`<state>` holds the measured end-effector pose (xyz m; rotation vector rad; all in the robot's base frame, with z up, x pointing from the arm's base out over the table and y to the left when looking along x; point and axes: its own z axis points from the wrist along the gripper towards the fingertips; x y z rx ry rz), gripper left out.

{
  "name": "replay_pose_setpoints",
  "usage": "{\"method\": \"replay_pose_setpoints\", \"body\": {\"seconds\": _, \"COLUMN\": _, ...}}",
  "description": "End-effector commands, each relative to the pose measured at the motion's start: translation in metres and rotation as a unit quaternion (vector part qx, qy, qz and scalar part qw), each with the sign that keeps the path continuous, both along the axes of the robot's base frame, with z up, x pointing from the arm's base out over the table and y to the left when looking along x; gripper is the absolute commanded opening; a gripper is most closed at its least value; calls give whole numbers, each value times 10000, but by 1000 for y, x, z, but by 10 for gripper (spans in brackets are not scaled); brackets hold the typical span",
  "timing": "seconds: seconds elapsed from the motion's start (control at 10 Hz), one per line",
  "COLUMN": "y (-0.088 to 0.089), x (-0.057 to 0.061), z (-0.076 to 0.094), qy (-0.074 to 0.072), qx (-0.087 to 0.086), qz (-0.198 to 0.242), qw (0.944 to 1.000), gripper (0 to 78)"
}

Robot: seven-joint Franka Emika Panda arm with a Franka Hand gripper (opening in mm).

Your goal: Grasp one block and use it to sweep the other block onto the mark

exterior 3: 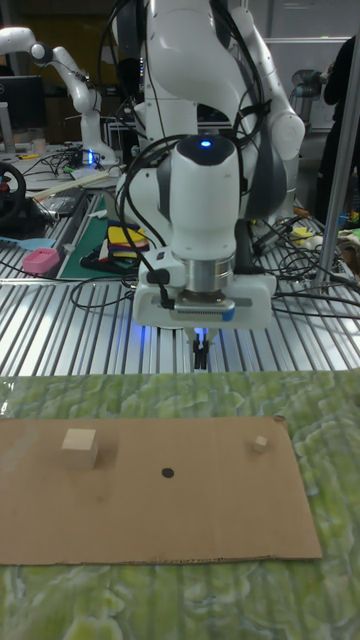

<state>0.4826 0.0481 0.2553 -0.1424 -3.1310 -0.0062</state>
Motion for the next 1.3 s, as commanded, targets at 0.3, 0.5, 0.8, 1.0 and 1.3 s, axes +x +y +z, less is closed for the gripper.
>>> {"method": "replay_pose_setpoints", "body": {"seconds": 0.3, "y": 0, "x": 1, "z": 2, "qy": 110, "qx": 33, "qz": 952, "qw": 9954, "gripper": 0}}
{"method": "replay_pose_setpoints", "body": {"seconds": 0.5, "y": -1, "x": 2, "z": 1, "qy": 148, "qx": -123, "qz": 693, "qw": 9974, "gripper": 0}}
{"method": "replay_pose_setpoints", "body": {"seconds": 0.8, "y": -1, "x": 2, "z": 0, "qy": 154, "qx": -189, "qz": 618, "qw": 9978, "gripper": 0}}
{"method": "replay_pose_setpoints", "body": {"seconds": 1.0, "y": -1, "x": 2, "z": 0, "qy": 157, "qx": -179, "qz": 558, "qw": 9982, "gripper": 0}}
{"method": "replay_pose_setpoints", "body": {"seconds": 1.3, "y": -7, "x": 1, "z": -3, "qy": 163, "qx": -178, "qz": 548, "qw": 9982, "gripper": 0}}
